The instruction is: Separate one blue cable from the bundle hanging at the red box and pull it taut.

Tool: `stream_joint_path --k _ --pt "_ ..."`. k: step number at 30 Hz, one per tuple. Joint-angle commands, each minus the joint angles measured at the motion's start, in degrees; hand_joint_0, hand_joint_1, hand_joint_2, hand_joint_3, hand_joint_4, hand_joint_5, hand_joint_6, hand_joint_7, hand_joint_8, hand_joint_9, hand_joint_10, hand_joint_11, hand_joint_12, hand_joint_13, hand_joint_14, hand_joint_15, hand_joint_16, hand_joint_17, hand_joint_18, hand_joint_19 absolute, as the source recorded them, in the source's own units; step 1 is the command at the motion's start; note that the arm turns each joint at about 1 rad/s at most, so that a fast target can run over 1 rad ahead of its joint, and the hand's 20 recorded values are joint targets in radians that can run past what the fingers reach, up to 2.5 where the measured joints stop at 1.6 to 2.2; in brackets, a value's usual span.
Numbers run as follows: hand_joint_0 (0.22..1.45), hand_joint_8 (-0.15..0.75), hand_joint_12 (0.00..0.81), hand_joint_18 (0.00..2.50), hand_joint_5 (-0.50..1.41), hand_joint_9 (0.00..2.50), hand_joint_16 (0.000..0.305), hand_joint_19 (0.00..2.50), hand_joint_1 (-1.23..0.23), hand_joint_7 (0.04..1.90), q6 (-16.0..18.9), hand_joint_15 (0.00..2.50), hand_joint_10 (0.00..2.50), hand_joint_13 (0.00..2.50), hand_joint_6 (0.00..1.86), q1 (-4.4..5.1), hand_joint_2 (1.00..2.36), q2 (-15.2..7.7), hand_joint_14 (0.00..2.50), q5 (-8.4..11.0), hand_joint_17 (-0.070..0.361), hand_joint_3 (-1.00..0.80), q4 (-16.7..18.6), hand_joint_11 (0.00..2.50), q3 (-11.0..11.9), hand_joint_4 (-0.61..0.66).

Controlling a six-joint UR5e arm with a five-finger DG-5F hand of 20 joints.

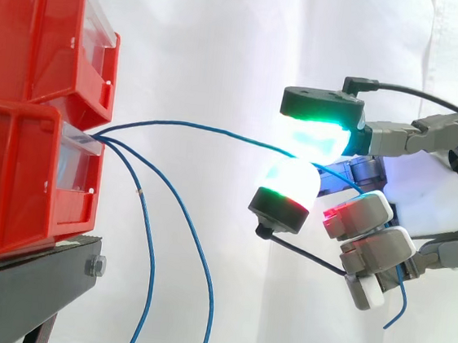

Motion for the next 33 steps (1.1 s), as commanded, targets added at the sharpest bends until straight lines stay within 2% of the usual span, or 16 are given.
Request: stream_joint_path --k 1,33 --pt "0.70 0.294 0.309 0.87 -0.19 1.27 0.043 0.79 -0.71 1.24 0.0 1.24 0.02 1.28 0.94 0.00 1.03 0.0 0.02 0.00 0.096 -0.02 0.0 1.14 0.0 -0.22" --pt "0.70 0.286 0.301 0.85 -0.19 1.28 0.042 0.78 -0.71 1.24 0.0 1.21 0.02 1.27 0.94 0.00 1.03 0.1 0.03 0.00 0.096 -0.03 0.0 1.15 0.0 -0.23"
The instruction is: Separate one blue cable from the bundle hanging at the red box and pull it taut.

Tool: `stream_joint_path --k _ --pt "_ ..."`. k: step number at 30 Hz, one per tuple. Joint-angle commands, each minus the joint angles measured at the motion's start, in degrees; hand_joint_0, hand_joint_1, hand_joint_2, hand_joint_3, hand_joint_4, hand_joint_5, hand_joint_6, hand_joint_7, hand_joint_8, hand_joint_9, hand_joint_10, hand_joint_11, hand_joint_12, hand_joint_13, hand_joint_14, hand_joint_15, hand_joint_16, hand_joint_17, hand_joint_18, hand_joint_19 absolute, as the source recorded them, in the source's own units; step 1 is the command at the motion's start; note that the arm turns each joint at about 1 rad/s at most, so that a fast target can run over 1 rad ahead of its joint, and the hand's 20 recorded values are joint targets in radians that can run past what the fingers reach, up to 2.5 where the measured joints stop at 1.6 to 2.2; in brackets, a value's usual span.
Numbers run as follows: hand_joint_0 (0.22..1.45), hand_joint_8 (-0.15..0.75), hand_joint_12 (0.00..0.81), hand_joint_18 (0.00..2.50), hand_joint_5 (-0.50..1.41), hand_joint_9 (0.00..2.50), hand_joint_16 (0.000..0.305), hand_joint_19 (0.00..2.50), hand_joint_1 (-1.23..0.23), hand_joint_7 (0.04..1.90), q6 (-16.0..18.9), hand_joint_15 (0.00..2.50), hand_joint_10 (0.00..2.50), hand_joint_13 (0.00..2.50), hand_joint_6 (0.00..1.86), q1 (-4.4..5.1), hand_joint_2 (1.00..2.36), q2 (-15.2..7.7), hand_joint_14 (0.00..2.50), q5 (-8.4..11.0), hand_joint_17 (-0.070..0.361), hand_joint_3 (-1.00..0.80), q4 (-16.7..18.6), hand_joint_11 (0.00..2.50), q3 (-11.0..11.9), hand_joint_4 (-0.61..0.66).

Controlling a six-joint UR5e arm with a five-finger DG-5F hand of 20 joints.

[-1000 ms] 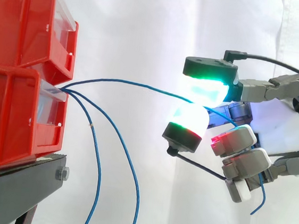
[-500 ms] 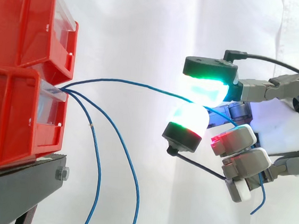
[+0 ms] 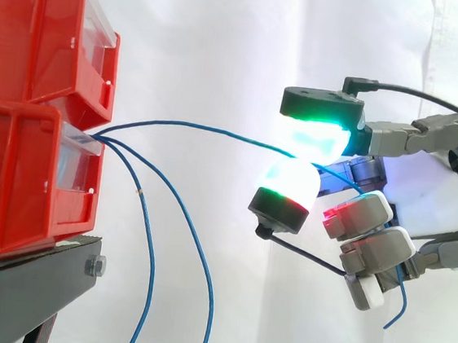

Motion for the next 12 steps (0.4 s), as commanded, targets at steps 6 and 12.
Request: stream_joint_path --k 6,12 --pt "0.70 0.289 0.307 0.85 -0.19 1.28 0.043 0.77 -0.71 1.25 0.0 1.20 0.02 1.27 0.94 0.00 1.03 0.0 0.03 0.00 0.096 -0.03 0.0 1.13 0.0 -0.23" --pt "0.70 0.292 0.304 0.85 -0.19 1.28 0.042 0.78 -0.71 1.25 0.0 1.20 0.02 1.27 0.94 0.00 1.03 0.0 0.03 0.00 0.095 -0.03 0.0 1.14 0.0 -0.23"
